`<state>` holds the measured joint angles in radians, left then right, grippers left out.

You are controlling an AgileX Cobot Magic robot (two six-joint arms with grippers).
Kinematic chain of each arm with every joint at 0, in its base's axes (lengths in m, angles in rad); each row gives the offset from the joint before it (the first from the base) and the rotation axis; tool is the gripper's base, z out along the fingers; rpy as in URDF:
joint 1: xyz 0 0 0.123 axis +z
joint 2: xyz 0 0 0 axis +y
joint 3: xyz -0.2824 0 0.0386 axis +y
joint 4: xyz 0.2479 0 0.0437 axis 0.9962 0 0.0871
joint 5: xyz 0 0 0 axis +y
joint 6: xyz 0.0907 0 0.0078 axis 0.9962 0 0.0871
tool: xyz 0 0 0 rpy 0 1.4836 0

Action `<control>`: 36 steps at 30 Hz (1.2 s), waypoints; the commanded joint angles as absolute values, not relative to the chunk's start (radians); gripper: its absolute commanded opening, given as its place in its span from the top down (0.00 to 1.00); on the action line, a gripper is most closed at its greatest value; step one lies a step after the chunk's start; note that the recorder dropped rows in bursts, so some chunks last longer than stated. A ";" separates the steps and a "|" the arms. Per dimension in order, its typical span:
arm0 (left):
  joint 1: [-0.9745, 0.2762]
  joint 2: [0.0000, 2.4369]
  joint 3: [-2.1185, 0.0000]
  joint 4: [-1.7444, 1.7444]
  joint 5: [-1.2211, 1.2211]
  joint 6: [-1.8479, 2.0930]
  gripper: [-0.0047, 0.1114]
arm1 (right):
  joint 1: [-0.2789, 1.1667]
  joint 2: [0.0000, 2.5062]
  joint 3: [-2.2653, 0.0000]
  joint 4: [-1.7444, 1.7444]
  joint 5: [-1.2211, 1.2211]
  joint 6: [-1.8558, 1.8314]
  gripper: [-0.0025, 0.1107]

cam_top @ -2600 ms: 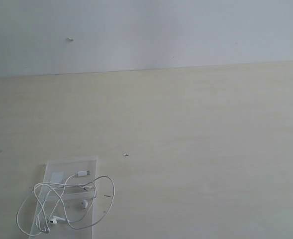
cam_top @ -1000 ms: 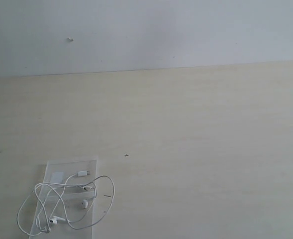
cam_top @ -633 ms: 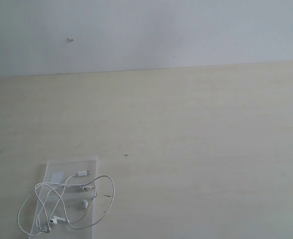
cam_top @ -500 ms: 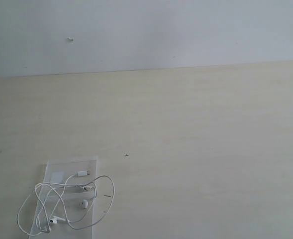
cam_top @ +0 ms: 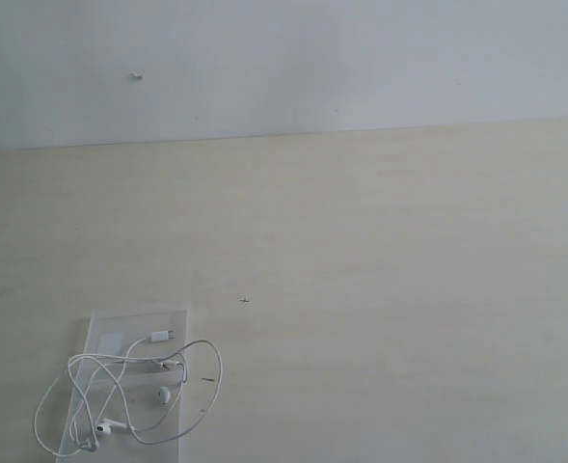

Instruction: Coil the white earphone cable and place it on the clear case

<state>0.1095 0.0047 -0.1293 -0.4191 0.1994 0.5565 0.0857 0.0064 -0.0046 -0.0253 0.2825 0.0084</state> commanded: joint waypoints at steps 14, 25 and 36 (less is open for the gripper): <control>0.110 0.000 0.000 -0.315 0.320 0.041 0.96 | 0.081 0.000 0.000 -0.024 0.283 0.000 0.98; 0.110 0.000 0.000 -0.145 0.356 -0.006 0.96 | 0.081 0.000 0.000 -0.024 0.283 0.000 0.98; 0.110 0.000 0.000 -0.145 0.361 0.047 0.96 | 0.081 0.000 0.000 -0.024 0.283 0.000 0.98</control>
<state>0.1095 0.0047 -0.0031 -0.1511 0.3655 0.0411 0.0857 0.0064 -0.0046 -0.0253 0.2825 0.0065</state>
